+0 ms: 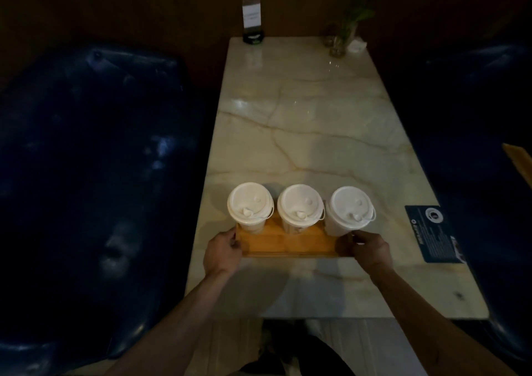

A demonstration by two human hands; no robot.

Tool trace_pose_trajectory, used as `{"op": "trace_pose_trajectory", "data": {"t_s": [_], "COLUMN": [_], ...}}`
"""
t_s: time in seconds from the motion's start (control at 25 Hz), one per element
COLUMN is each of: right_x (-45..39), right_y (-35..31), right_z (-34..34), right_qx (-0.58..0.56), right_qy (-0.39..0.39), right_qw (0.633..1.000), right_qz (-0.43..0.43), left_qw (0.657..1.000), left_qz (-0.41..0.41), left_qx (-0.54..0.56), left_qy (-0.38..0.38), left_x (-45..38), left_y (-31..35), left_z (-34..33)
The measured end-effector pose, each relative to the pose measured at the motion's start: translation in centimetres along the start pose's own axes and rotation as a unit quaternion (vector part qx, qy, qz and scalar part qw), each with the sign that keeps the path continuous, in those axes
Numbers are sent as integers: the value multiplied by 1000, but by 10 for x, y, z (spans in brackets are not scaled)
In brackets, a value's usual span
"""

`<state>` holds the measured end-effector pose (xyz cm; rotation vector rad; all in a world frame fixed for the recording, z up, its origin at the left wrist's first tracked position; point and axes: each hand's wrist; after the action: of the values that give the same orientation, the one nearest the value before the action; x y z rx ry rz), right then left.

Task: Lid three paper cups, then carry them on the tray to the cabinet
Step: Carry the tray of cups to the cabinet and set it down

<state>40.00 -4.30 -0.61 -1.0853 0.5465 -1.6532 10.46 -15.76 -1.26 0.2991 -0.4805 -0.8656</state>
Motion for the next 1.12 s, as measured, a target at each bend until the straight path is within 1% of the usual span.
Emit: {"op": "trace_pose_trajectory", "data": {"t_s": [0.16,0.32,0.4,0.48,0.6,0.72,0.84,0.96,1.04,1.12], "right_x": [8,14,15,18,23,31,39,48,54,59], "right_y": [-12,-17,-17,-18,-21,-20,-20,-21,-22,-24], "right_z": [3,3,5,5,5,3,1,-3,-7,-12], "right_qx": [3,1,-7,-8,-9,-6,15,41,57,71], "right_qy": [-14,-35,-45,-65,-98,-134,-181,-235,-264,-288], "right_qw": [1000,999,998,996,993,988,977,959,947,934], "right_qz": [24,34,41,56,69,80,108,152,176,196], "left_qw": [1000,998,996,991,985,974,966,960,956,946], "left_qz": [1,19,43,65,74,110,137,134,159,192], "left_qx": [11,47,61,87,128,171,185,184,159,161], "left_qy": [20,47,58,74,83,97,121,162,187,206], "left_x": [15,35,47,64,92,122,156,195,219,239], "left_y": [-8,-15,-18,-23,-31,-41,-47,-48,-49,-53], "left_z": [10,17,19,22,25,26,27,27,23,16]}}
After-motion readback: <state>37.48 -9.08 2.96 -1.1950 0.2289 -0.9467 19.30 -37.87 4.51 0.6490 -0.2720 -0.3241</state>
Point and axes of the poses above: each hand's wrist, its own x-axis away from the middle knuckle, its own z-axis out of the back of the hand, y = z × x, and after that the axes turned 12 degrees about -x, right-handed
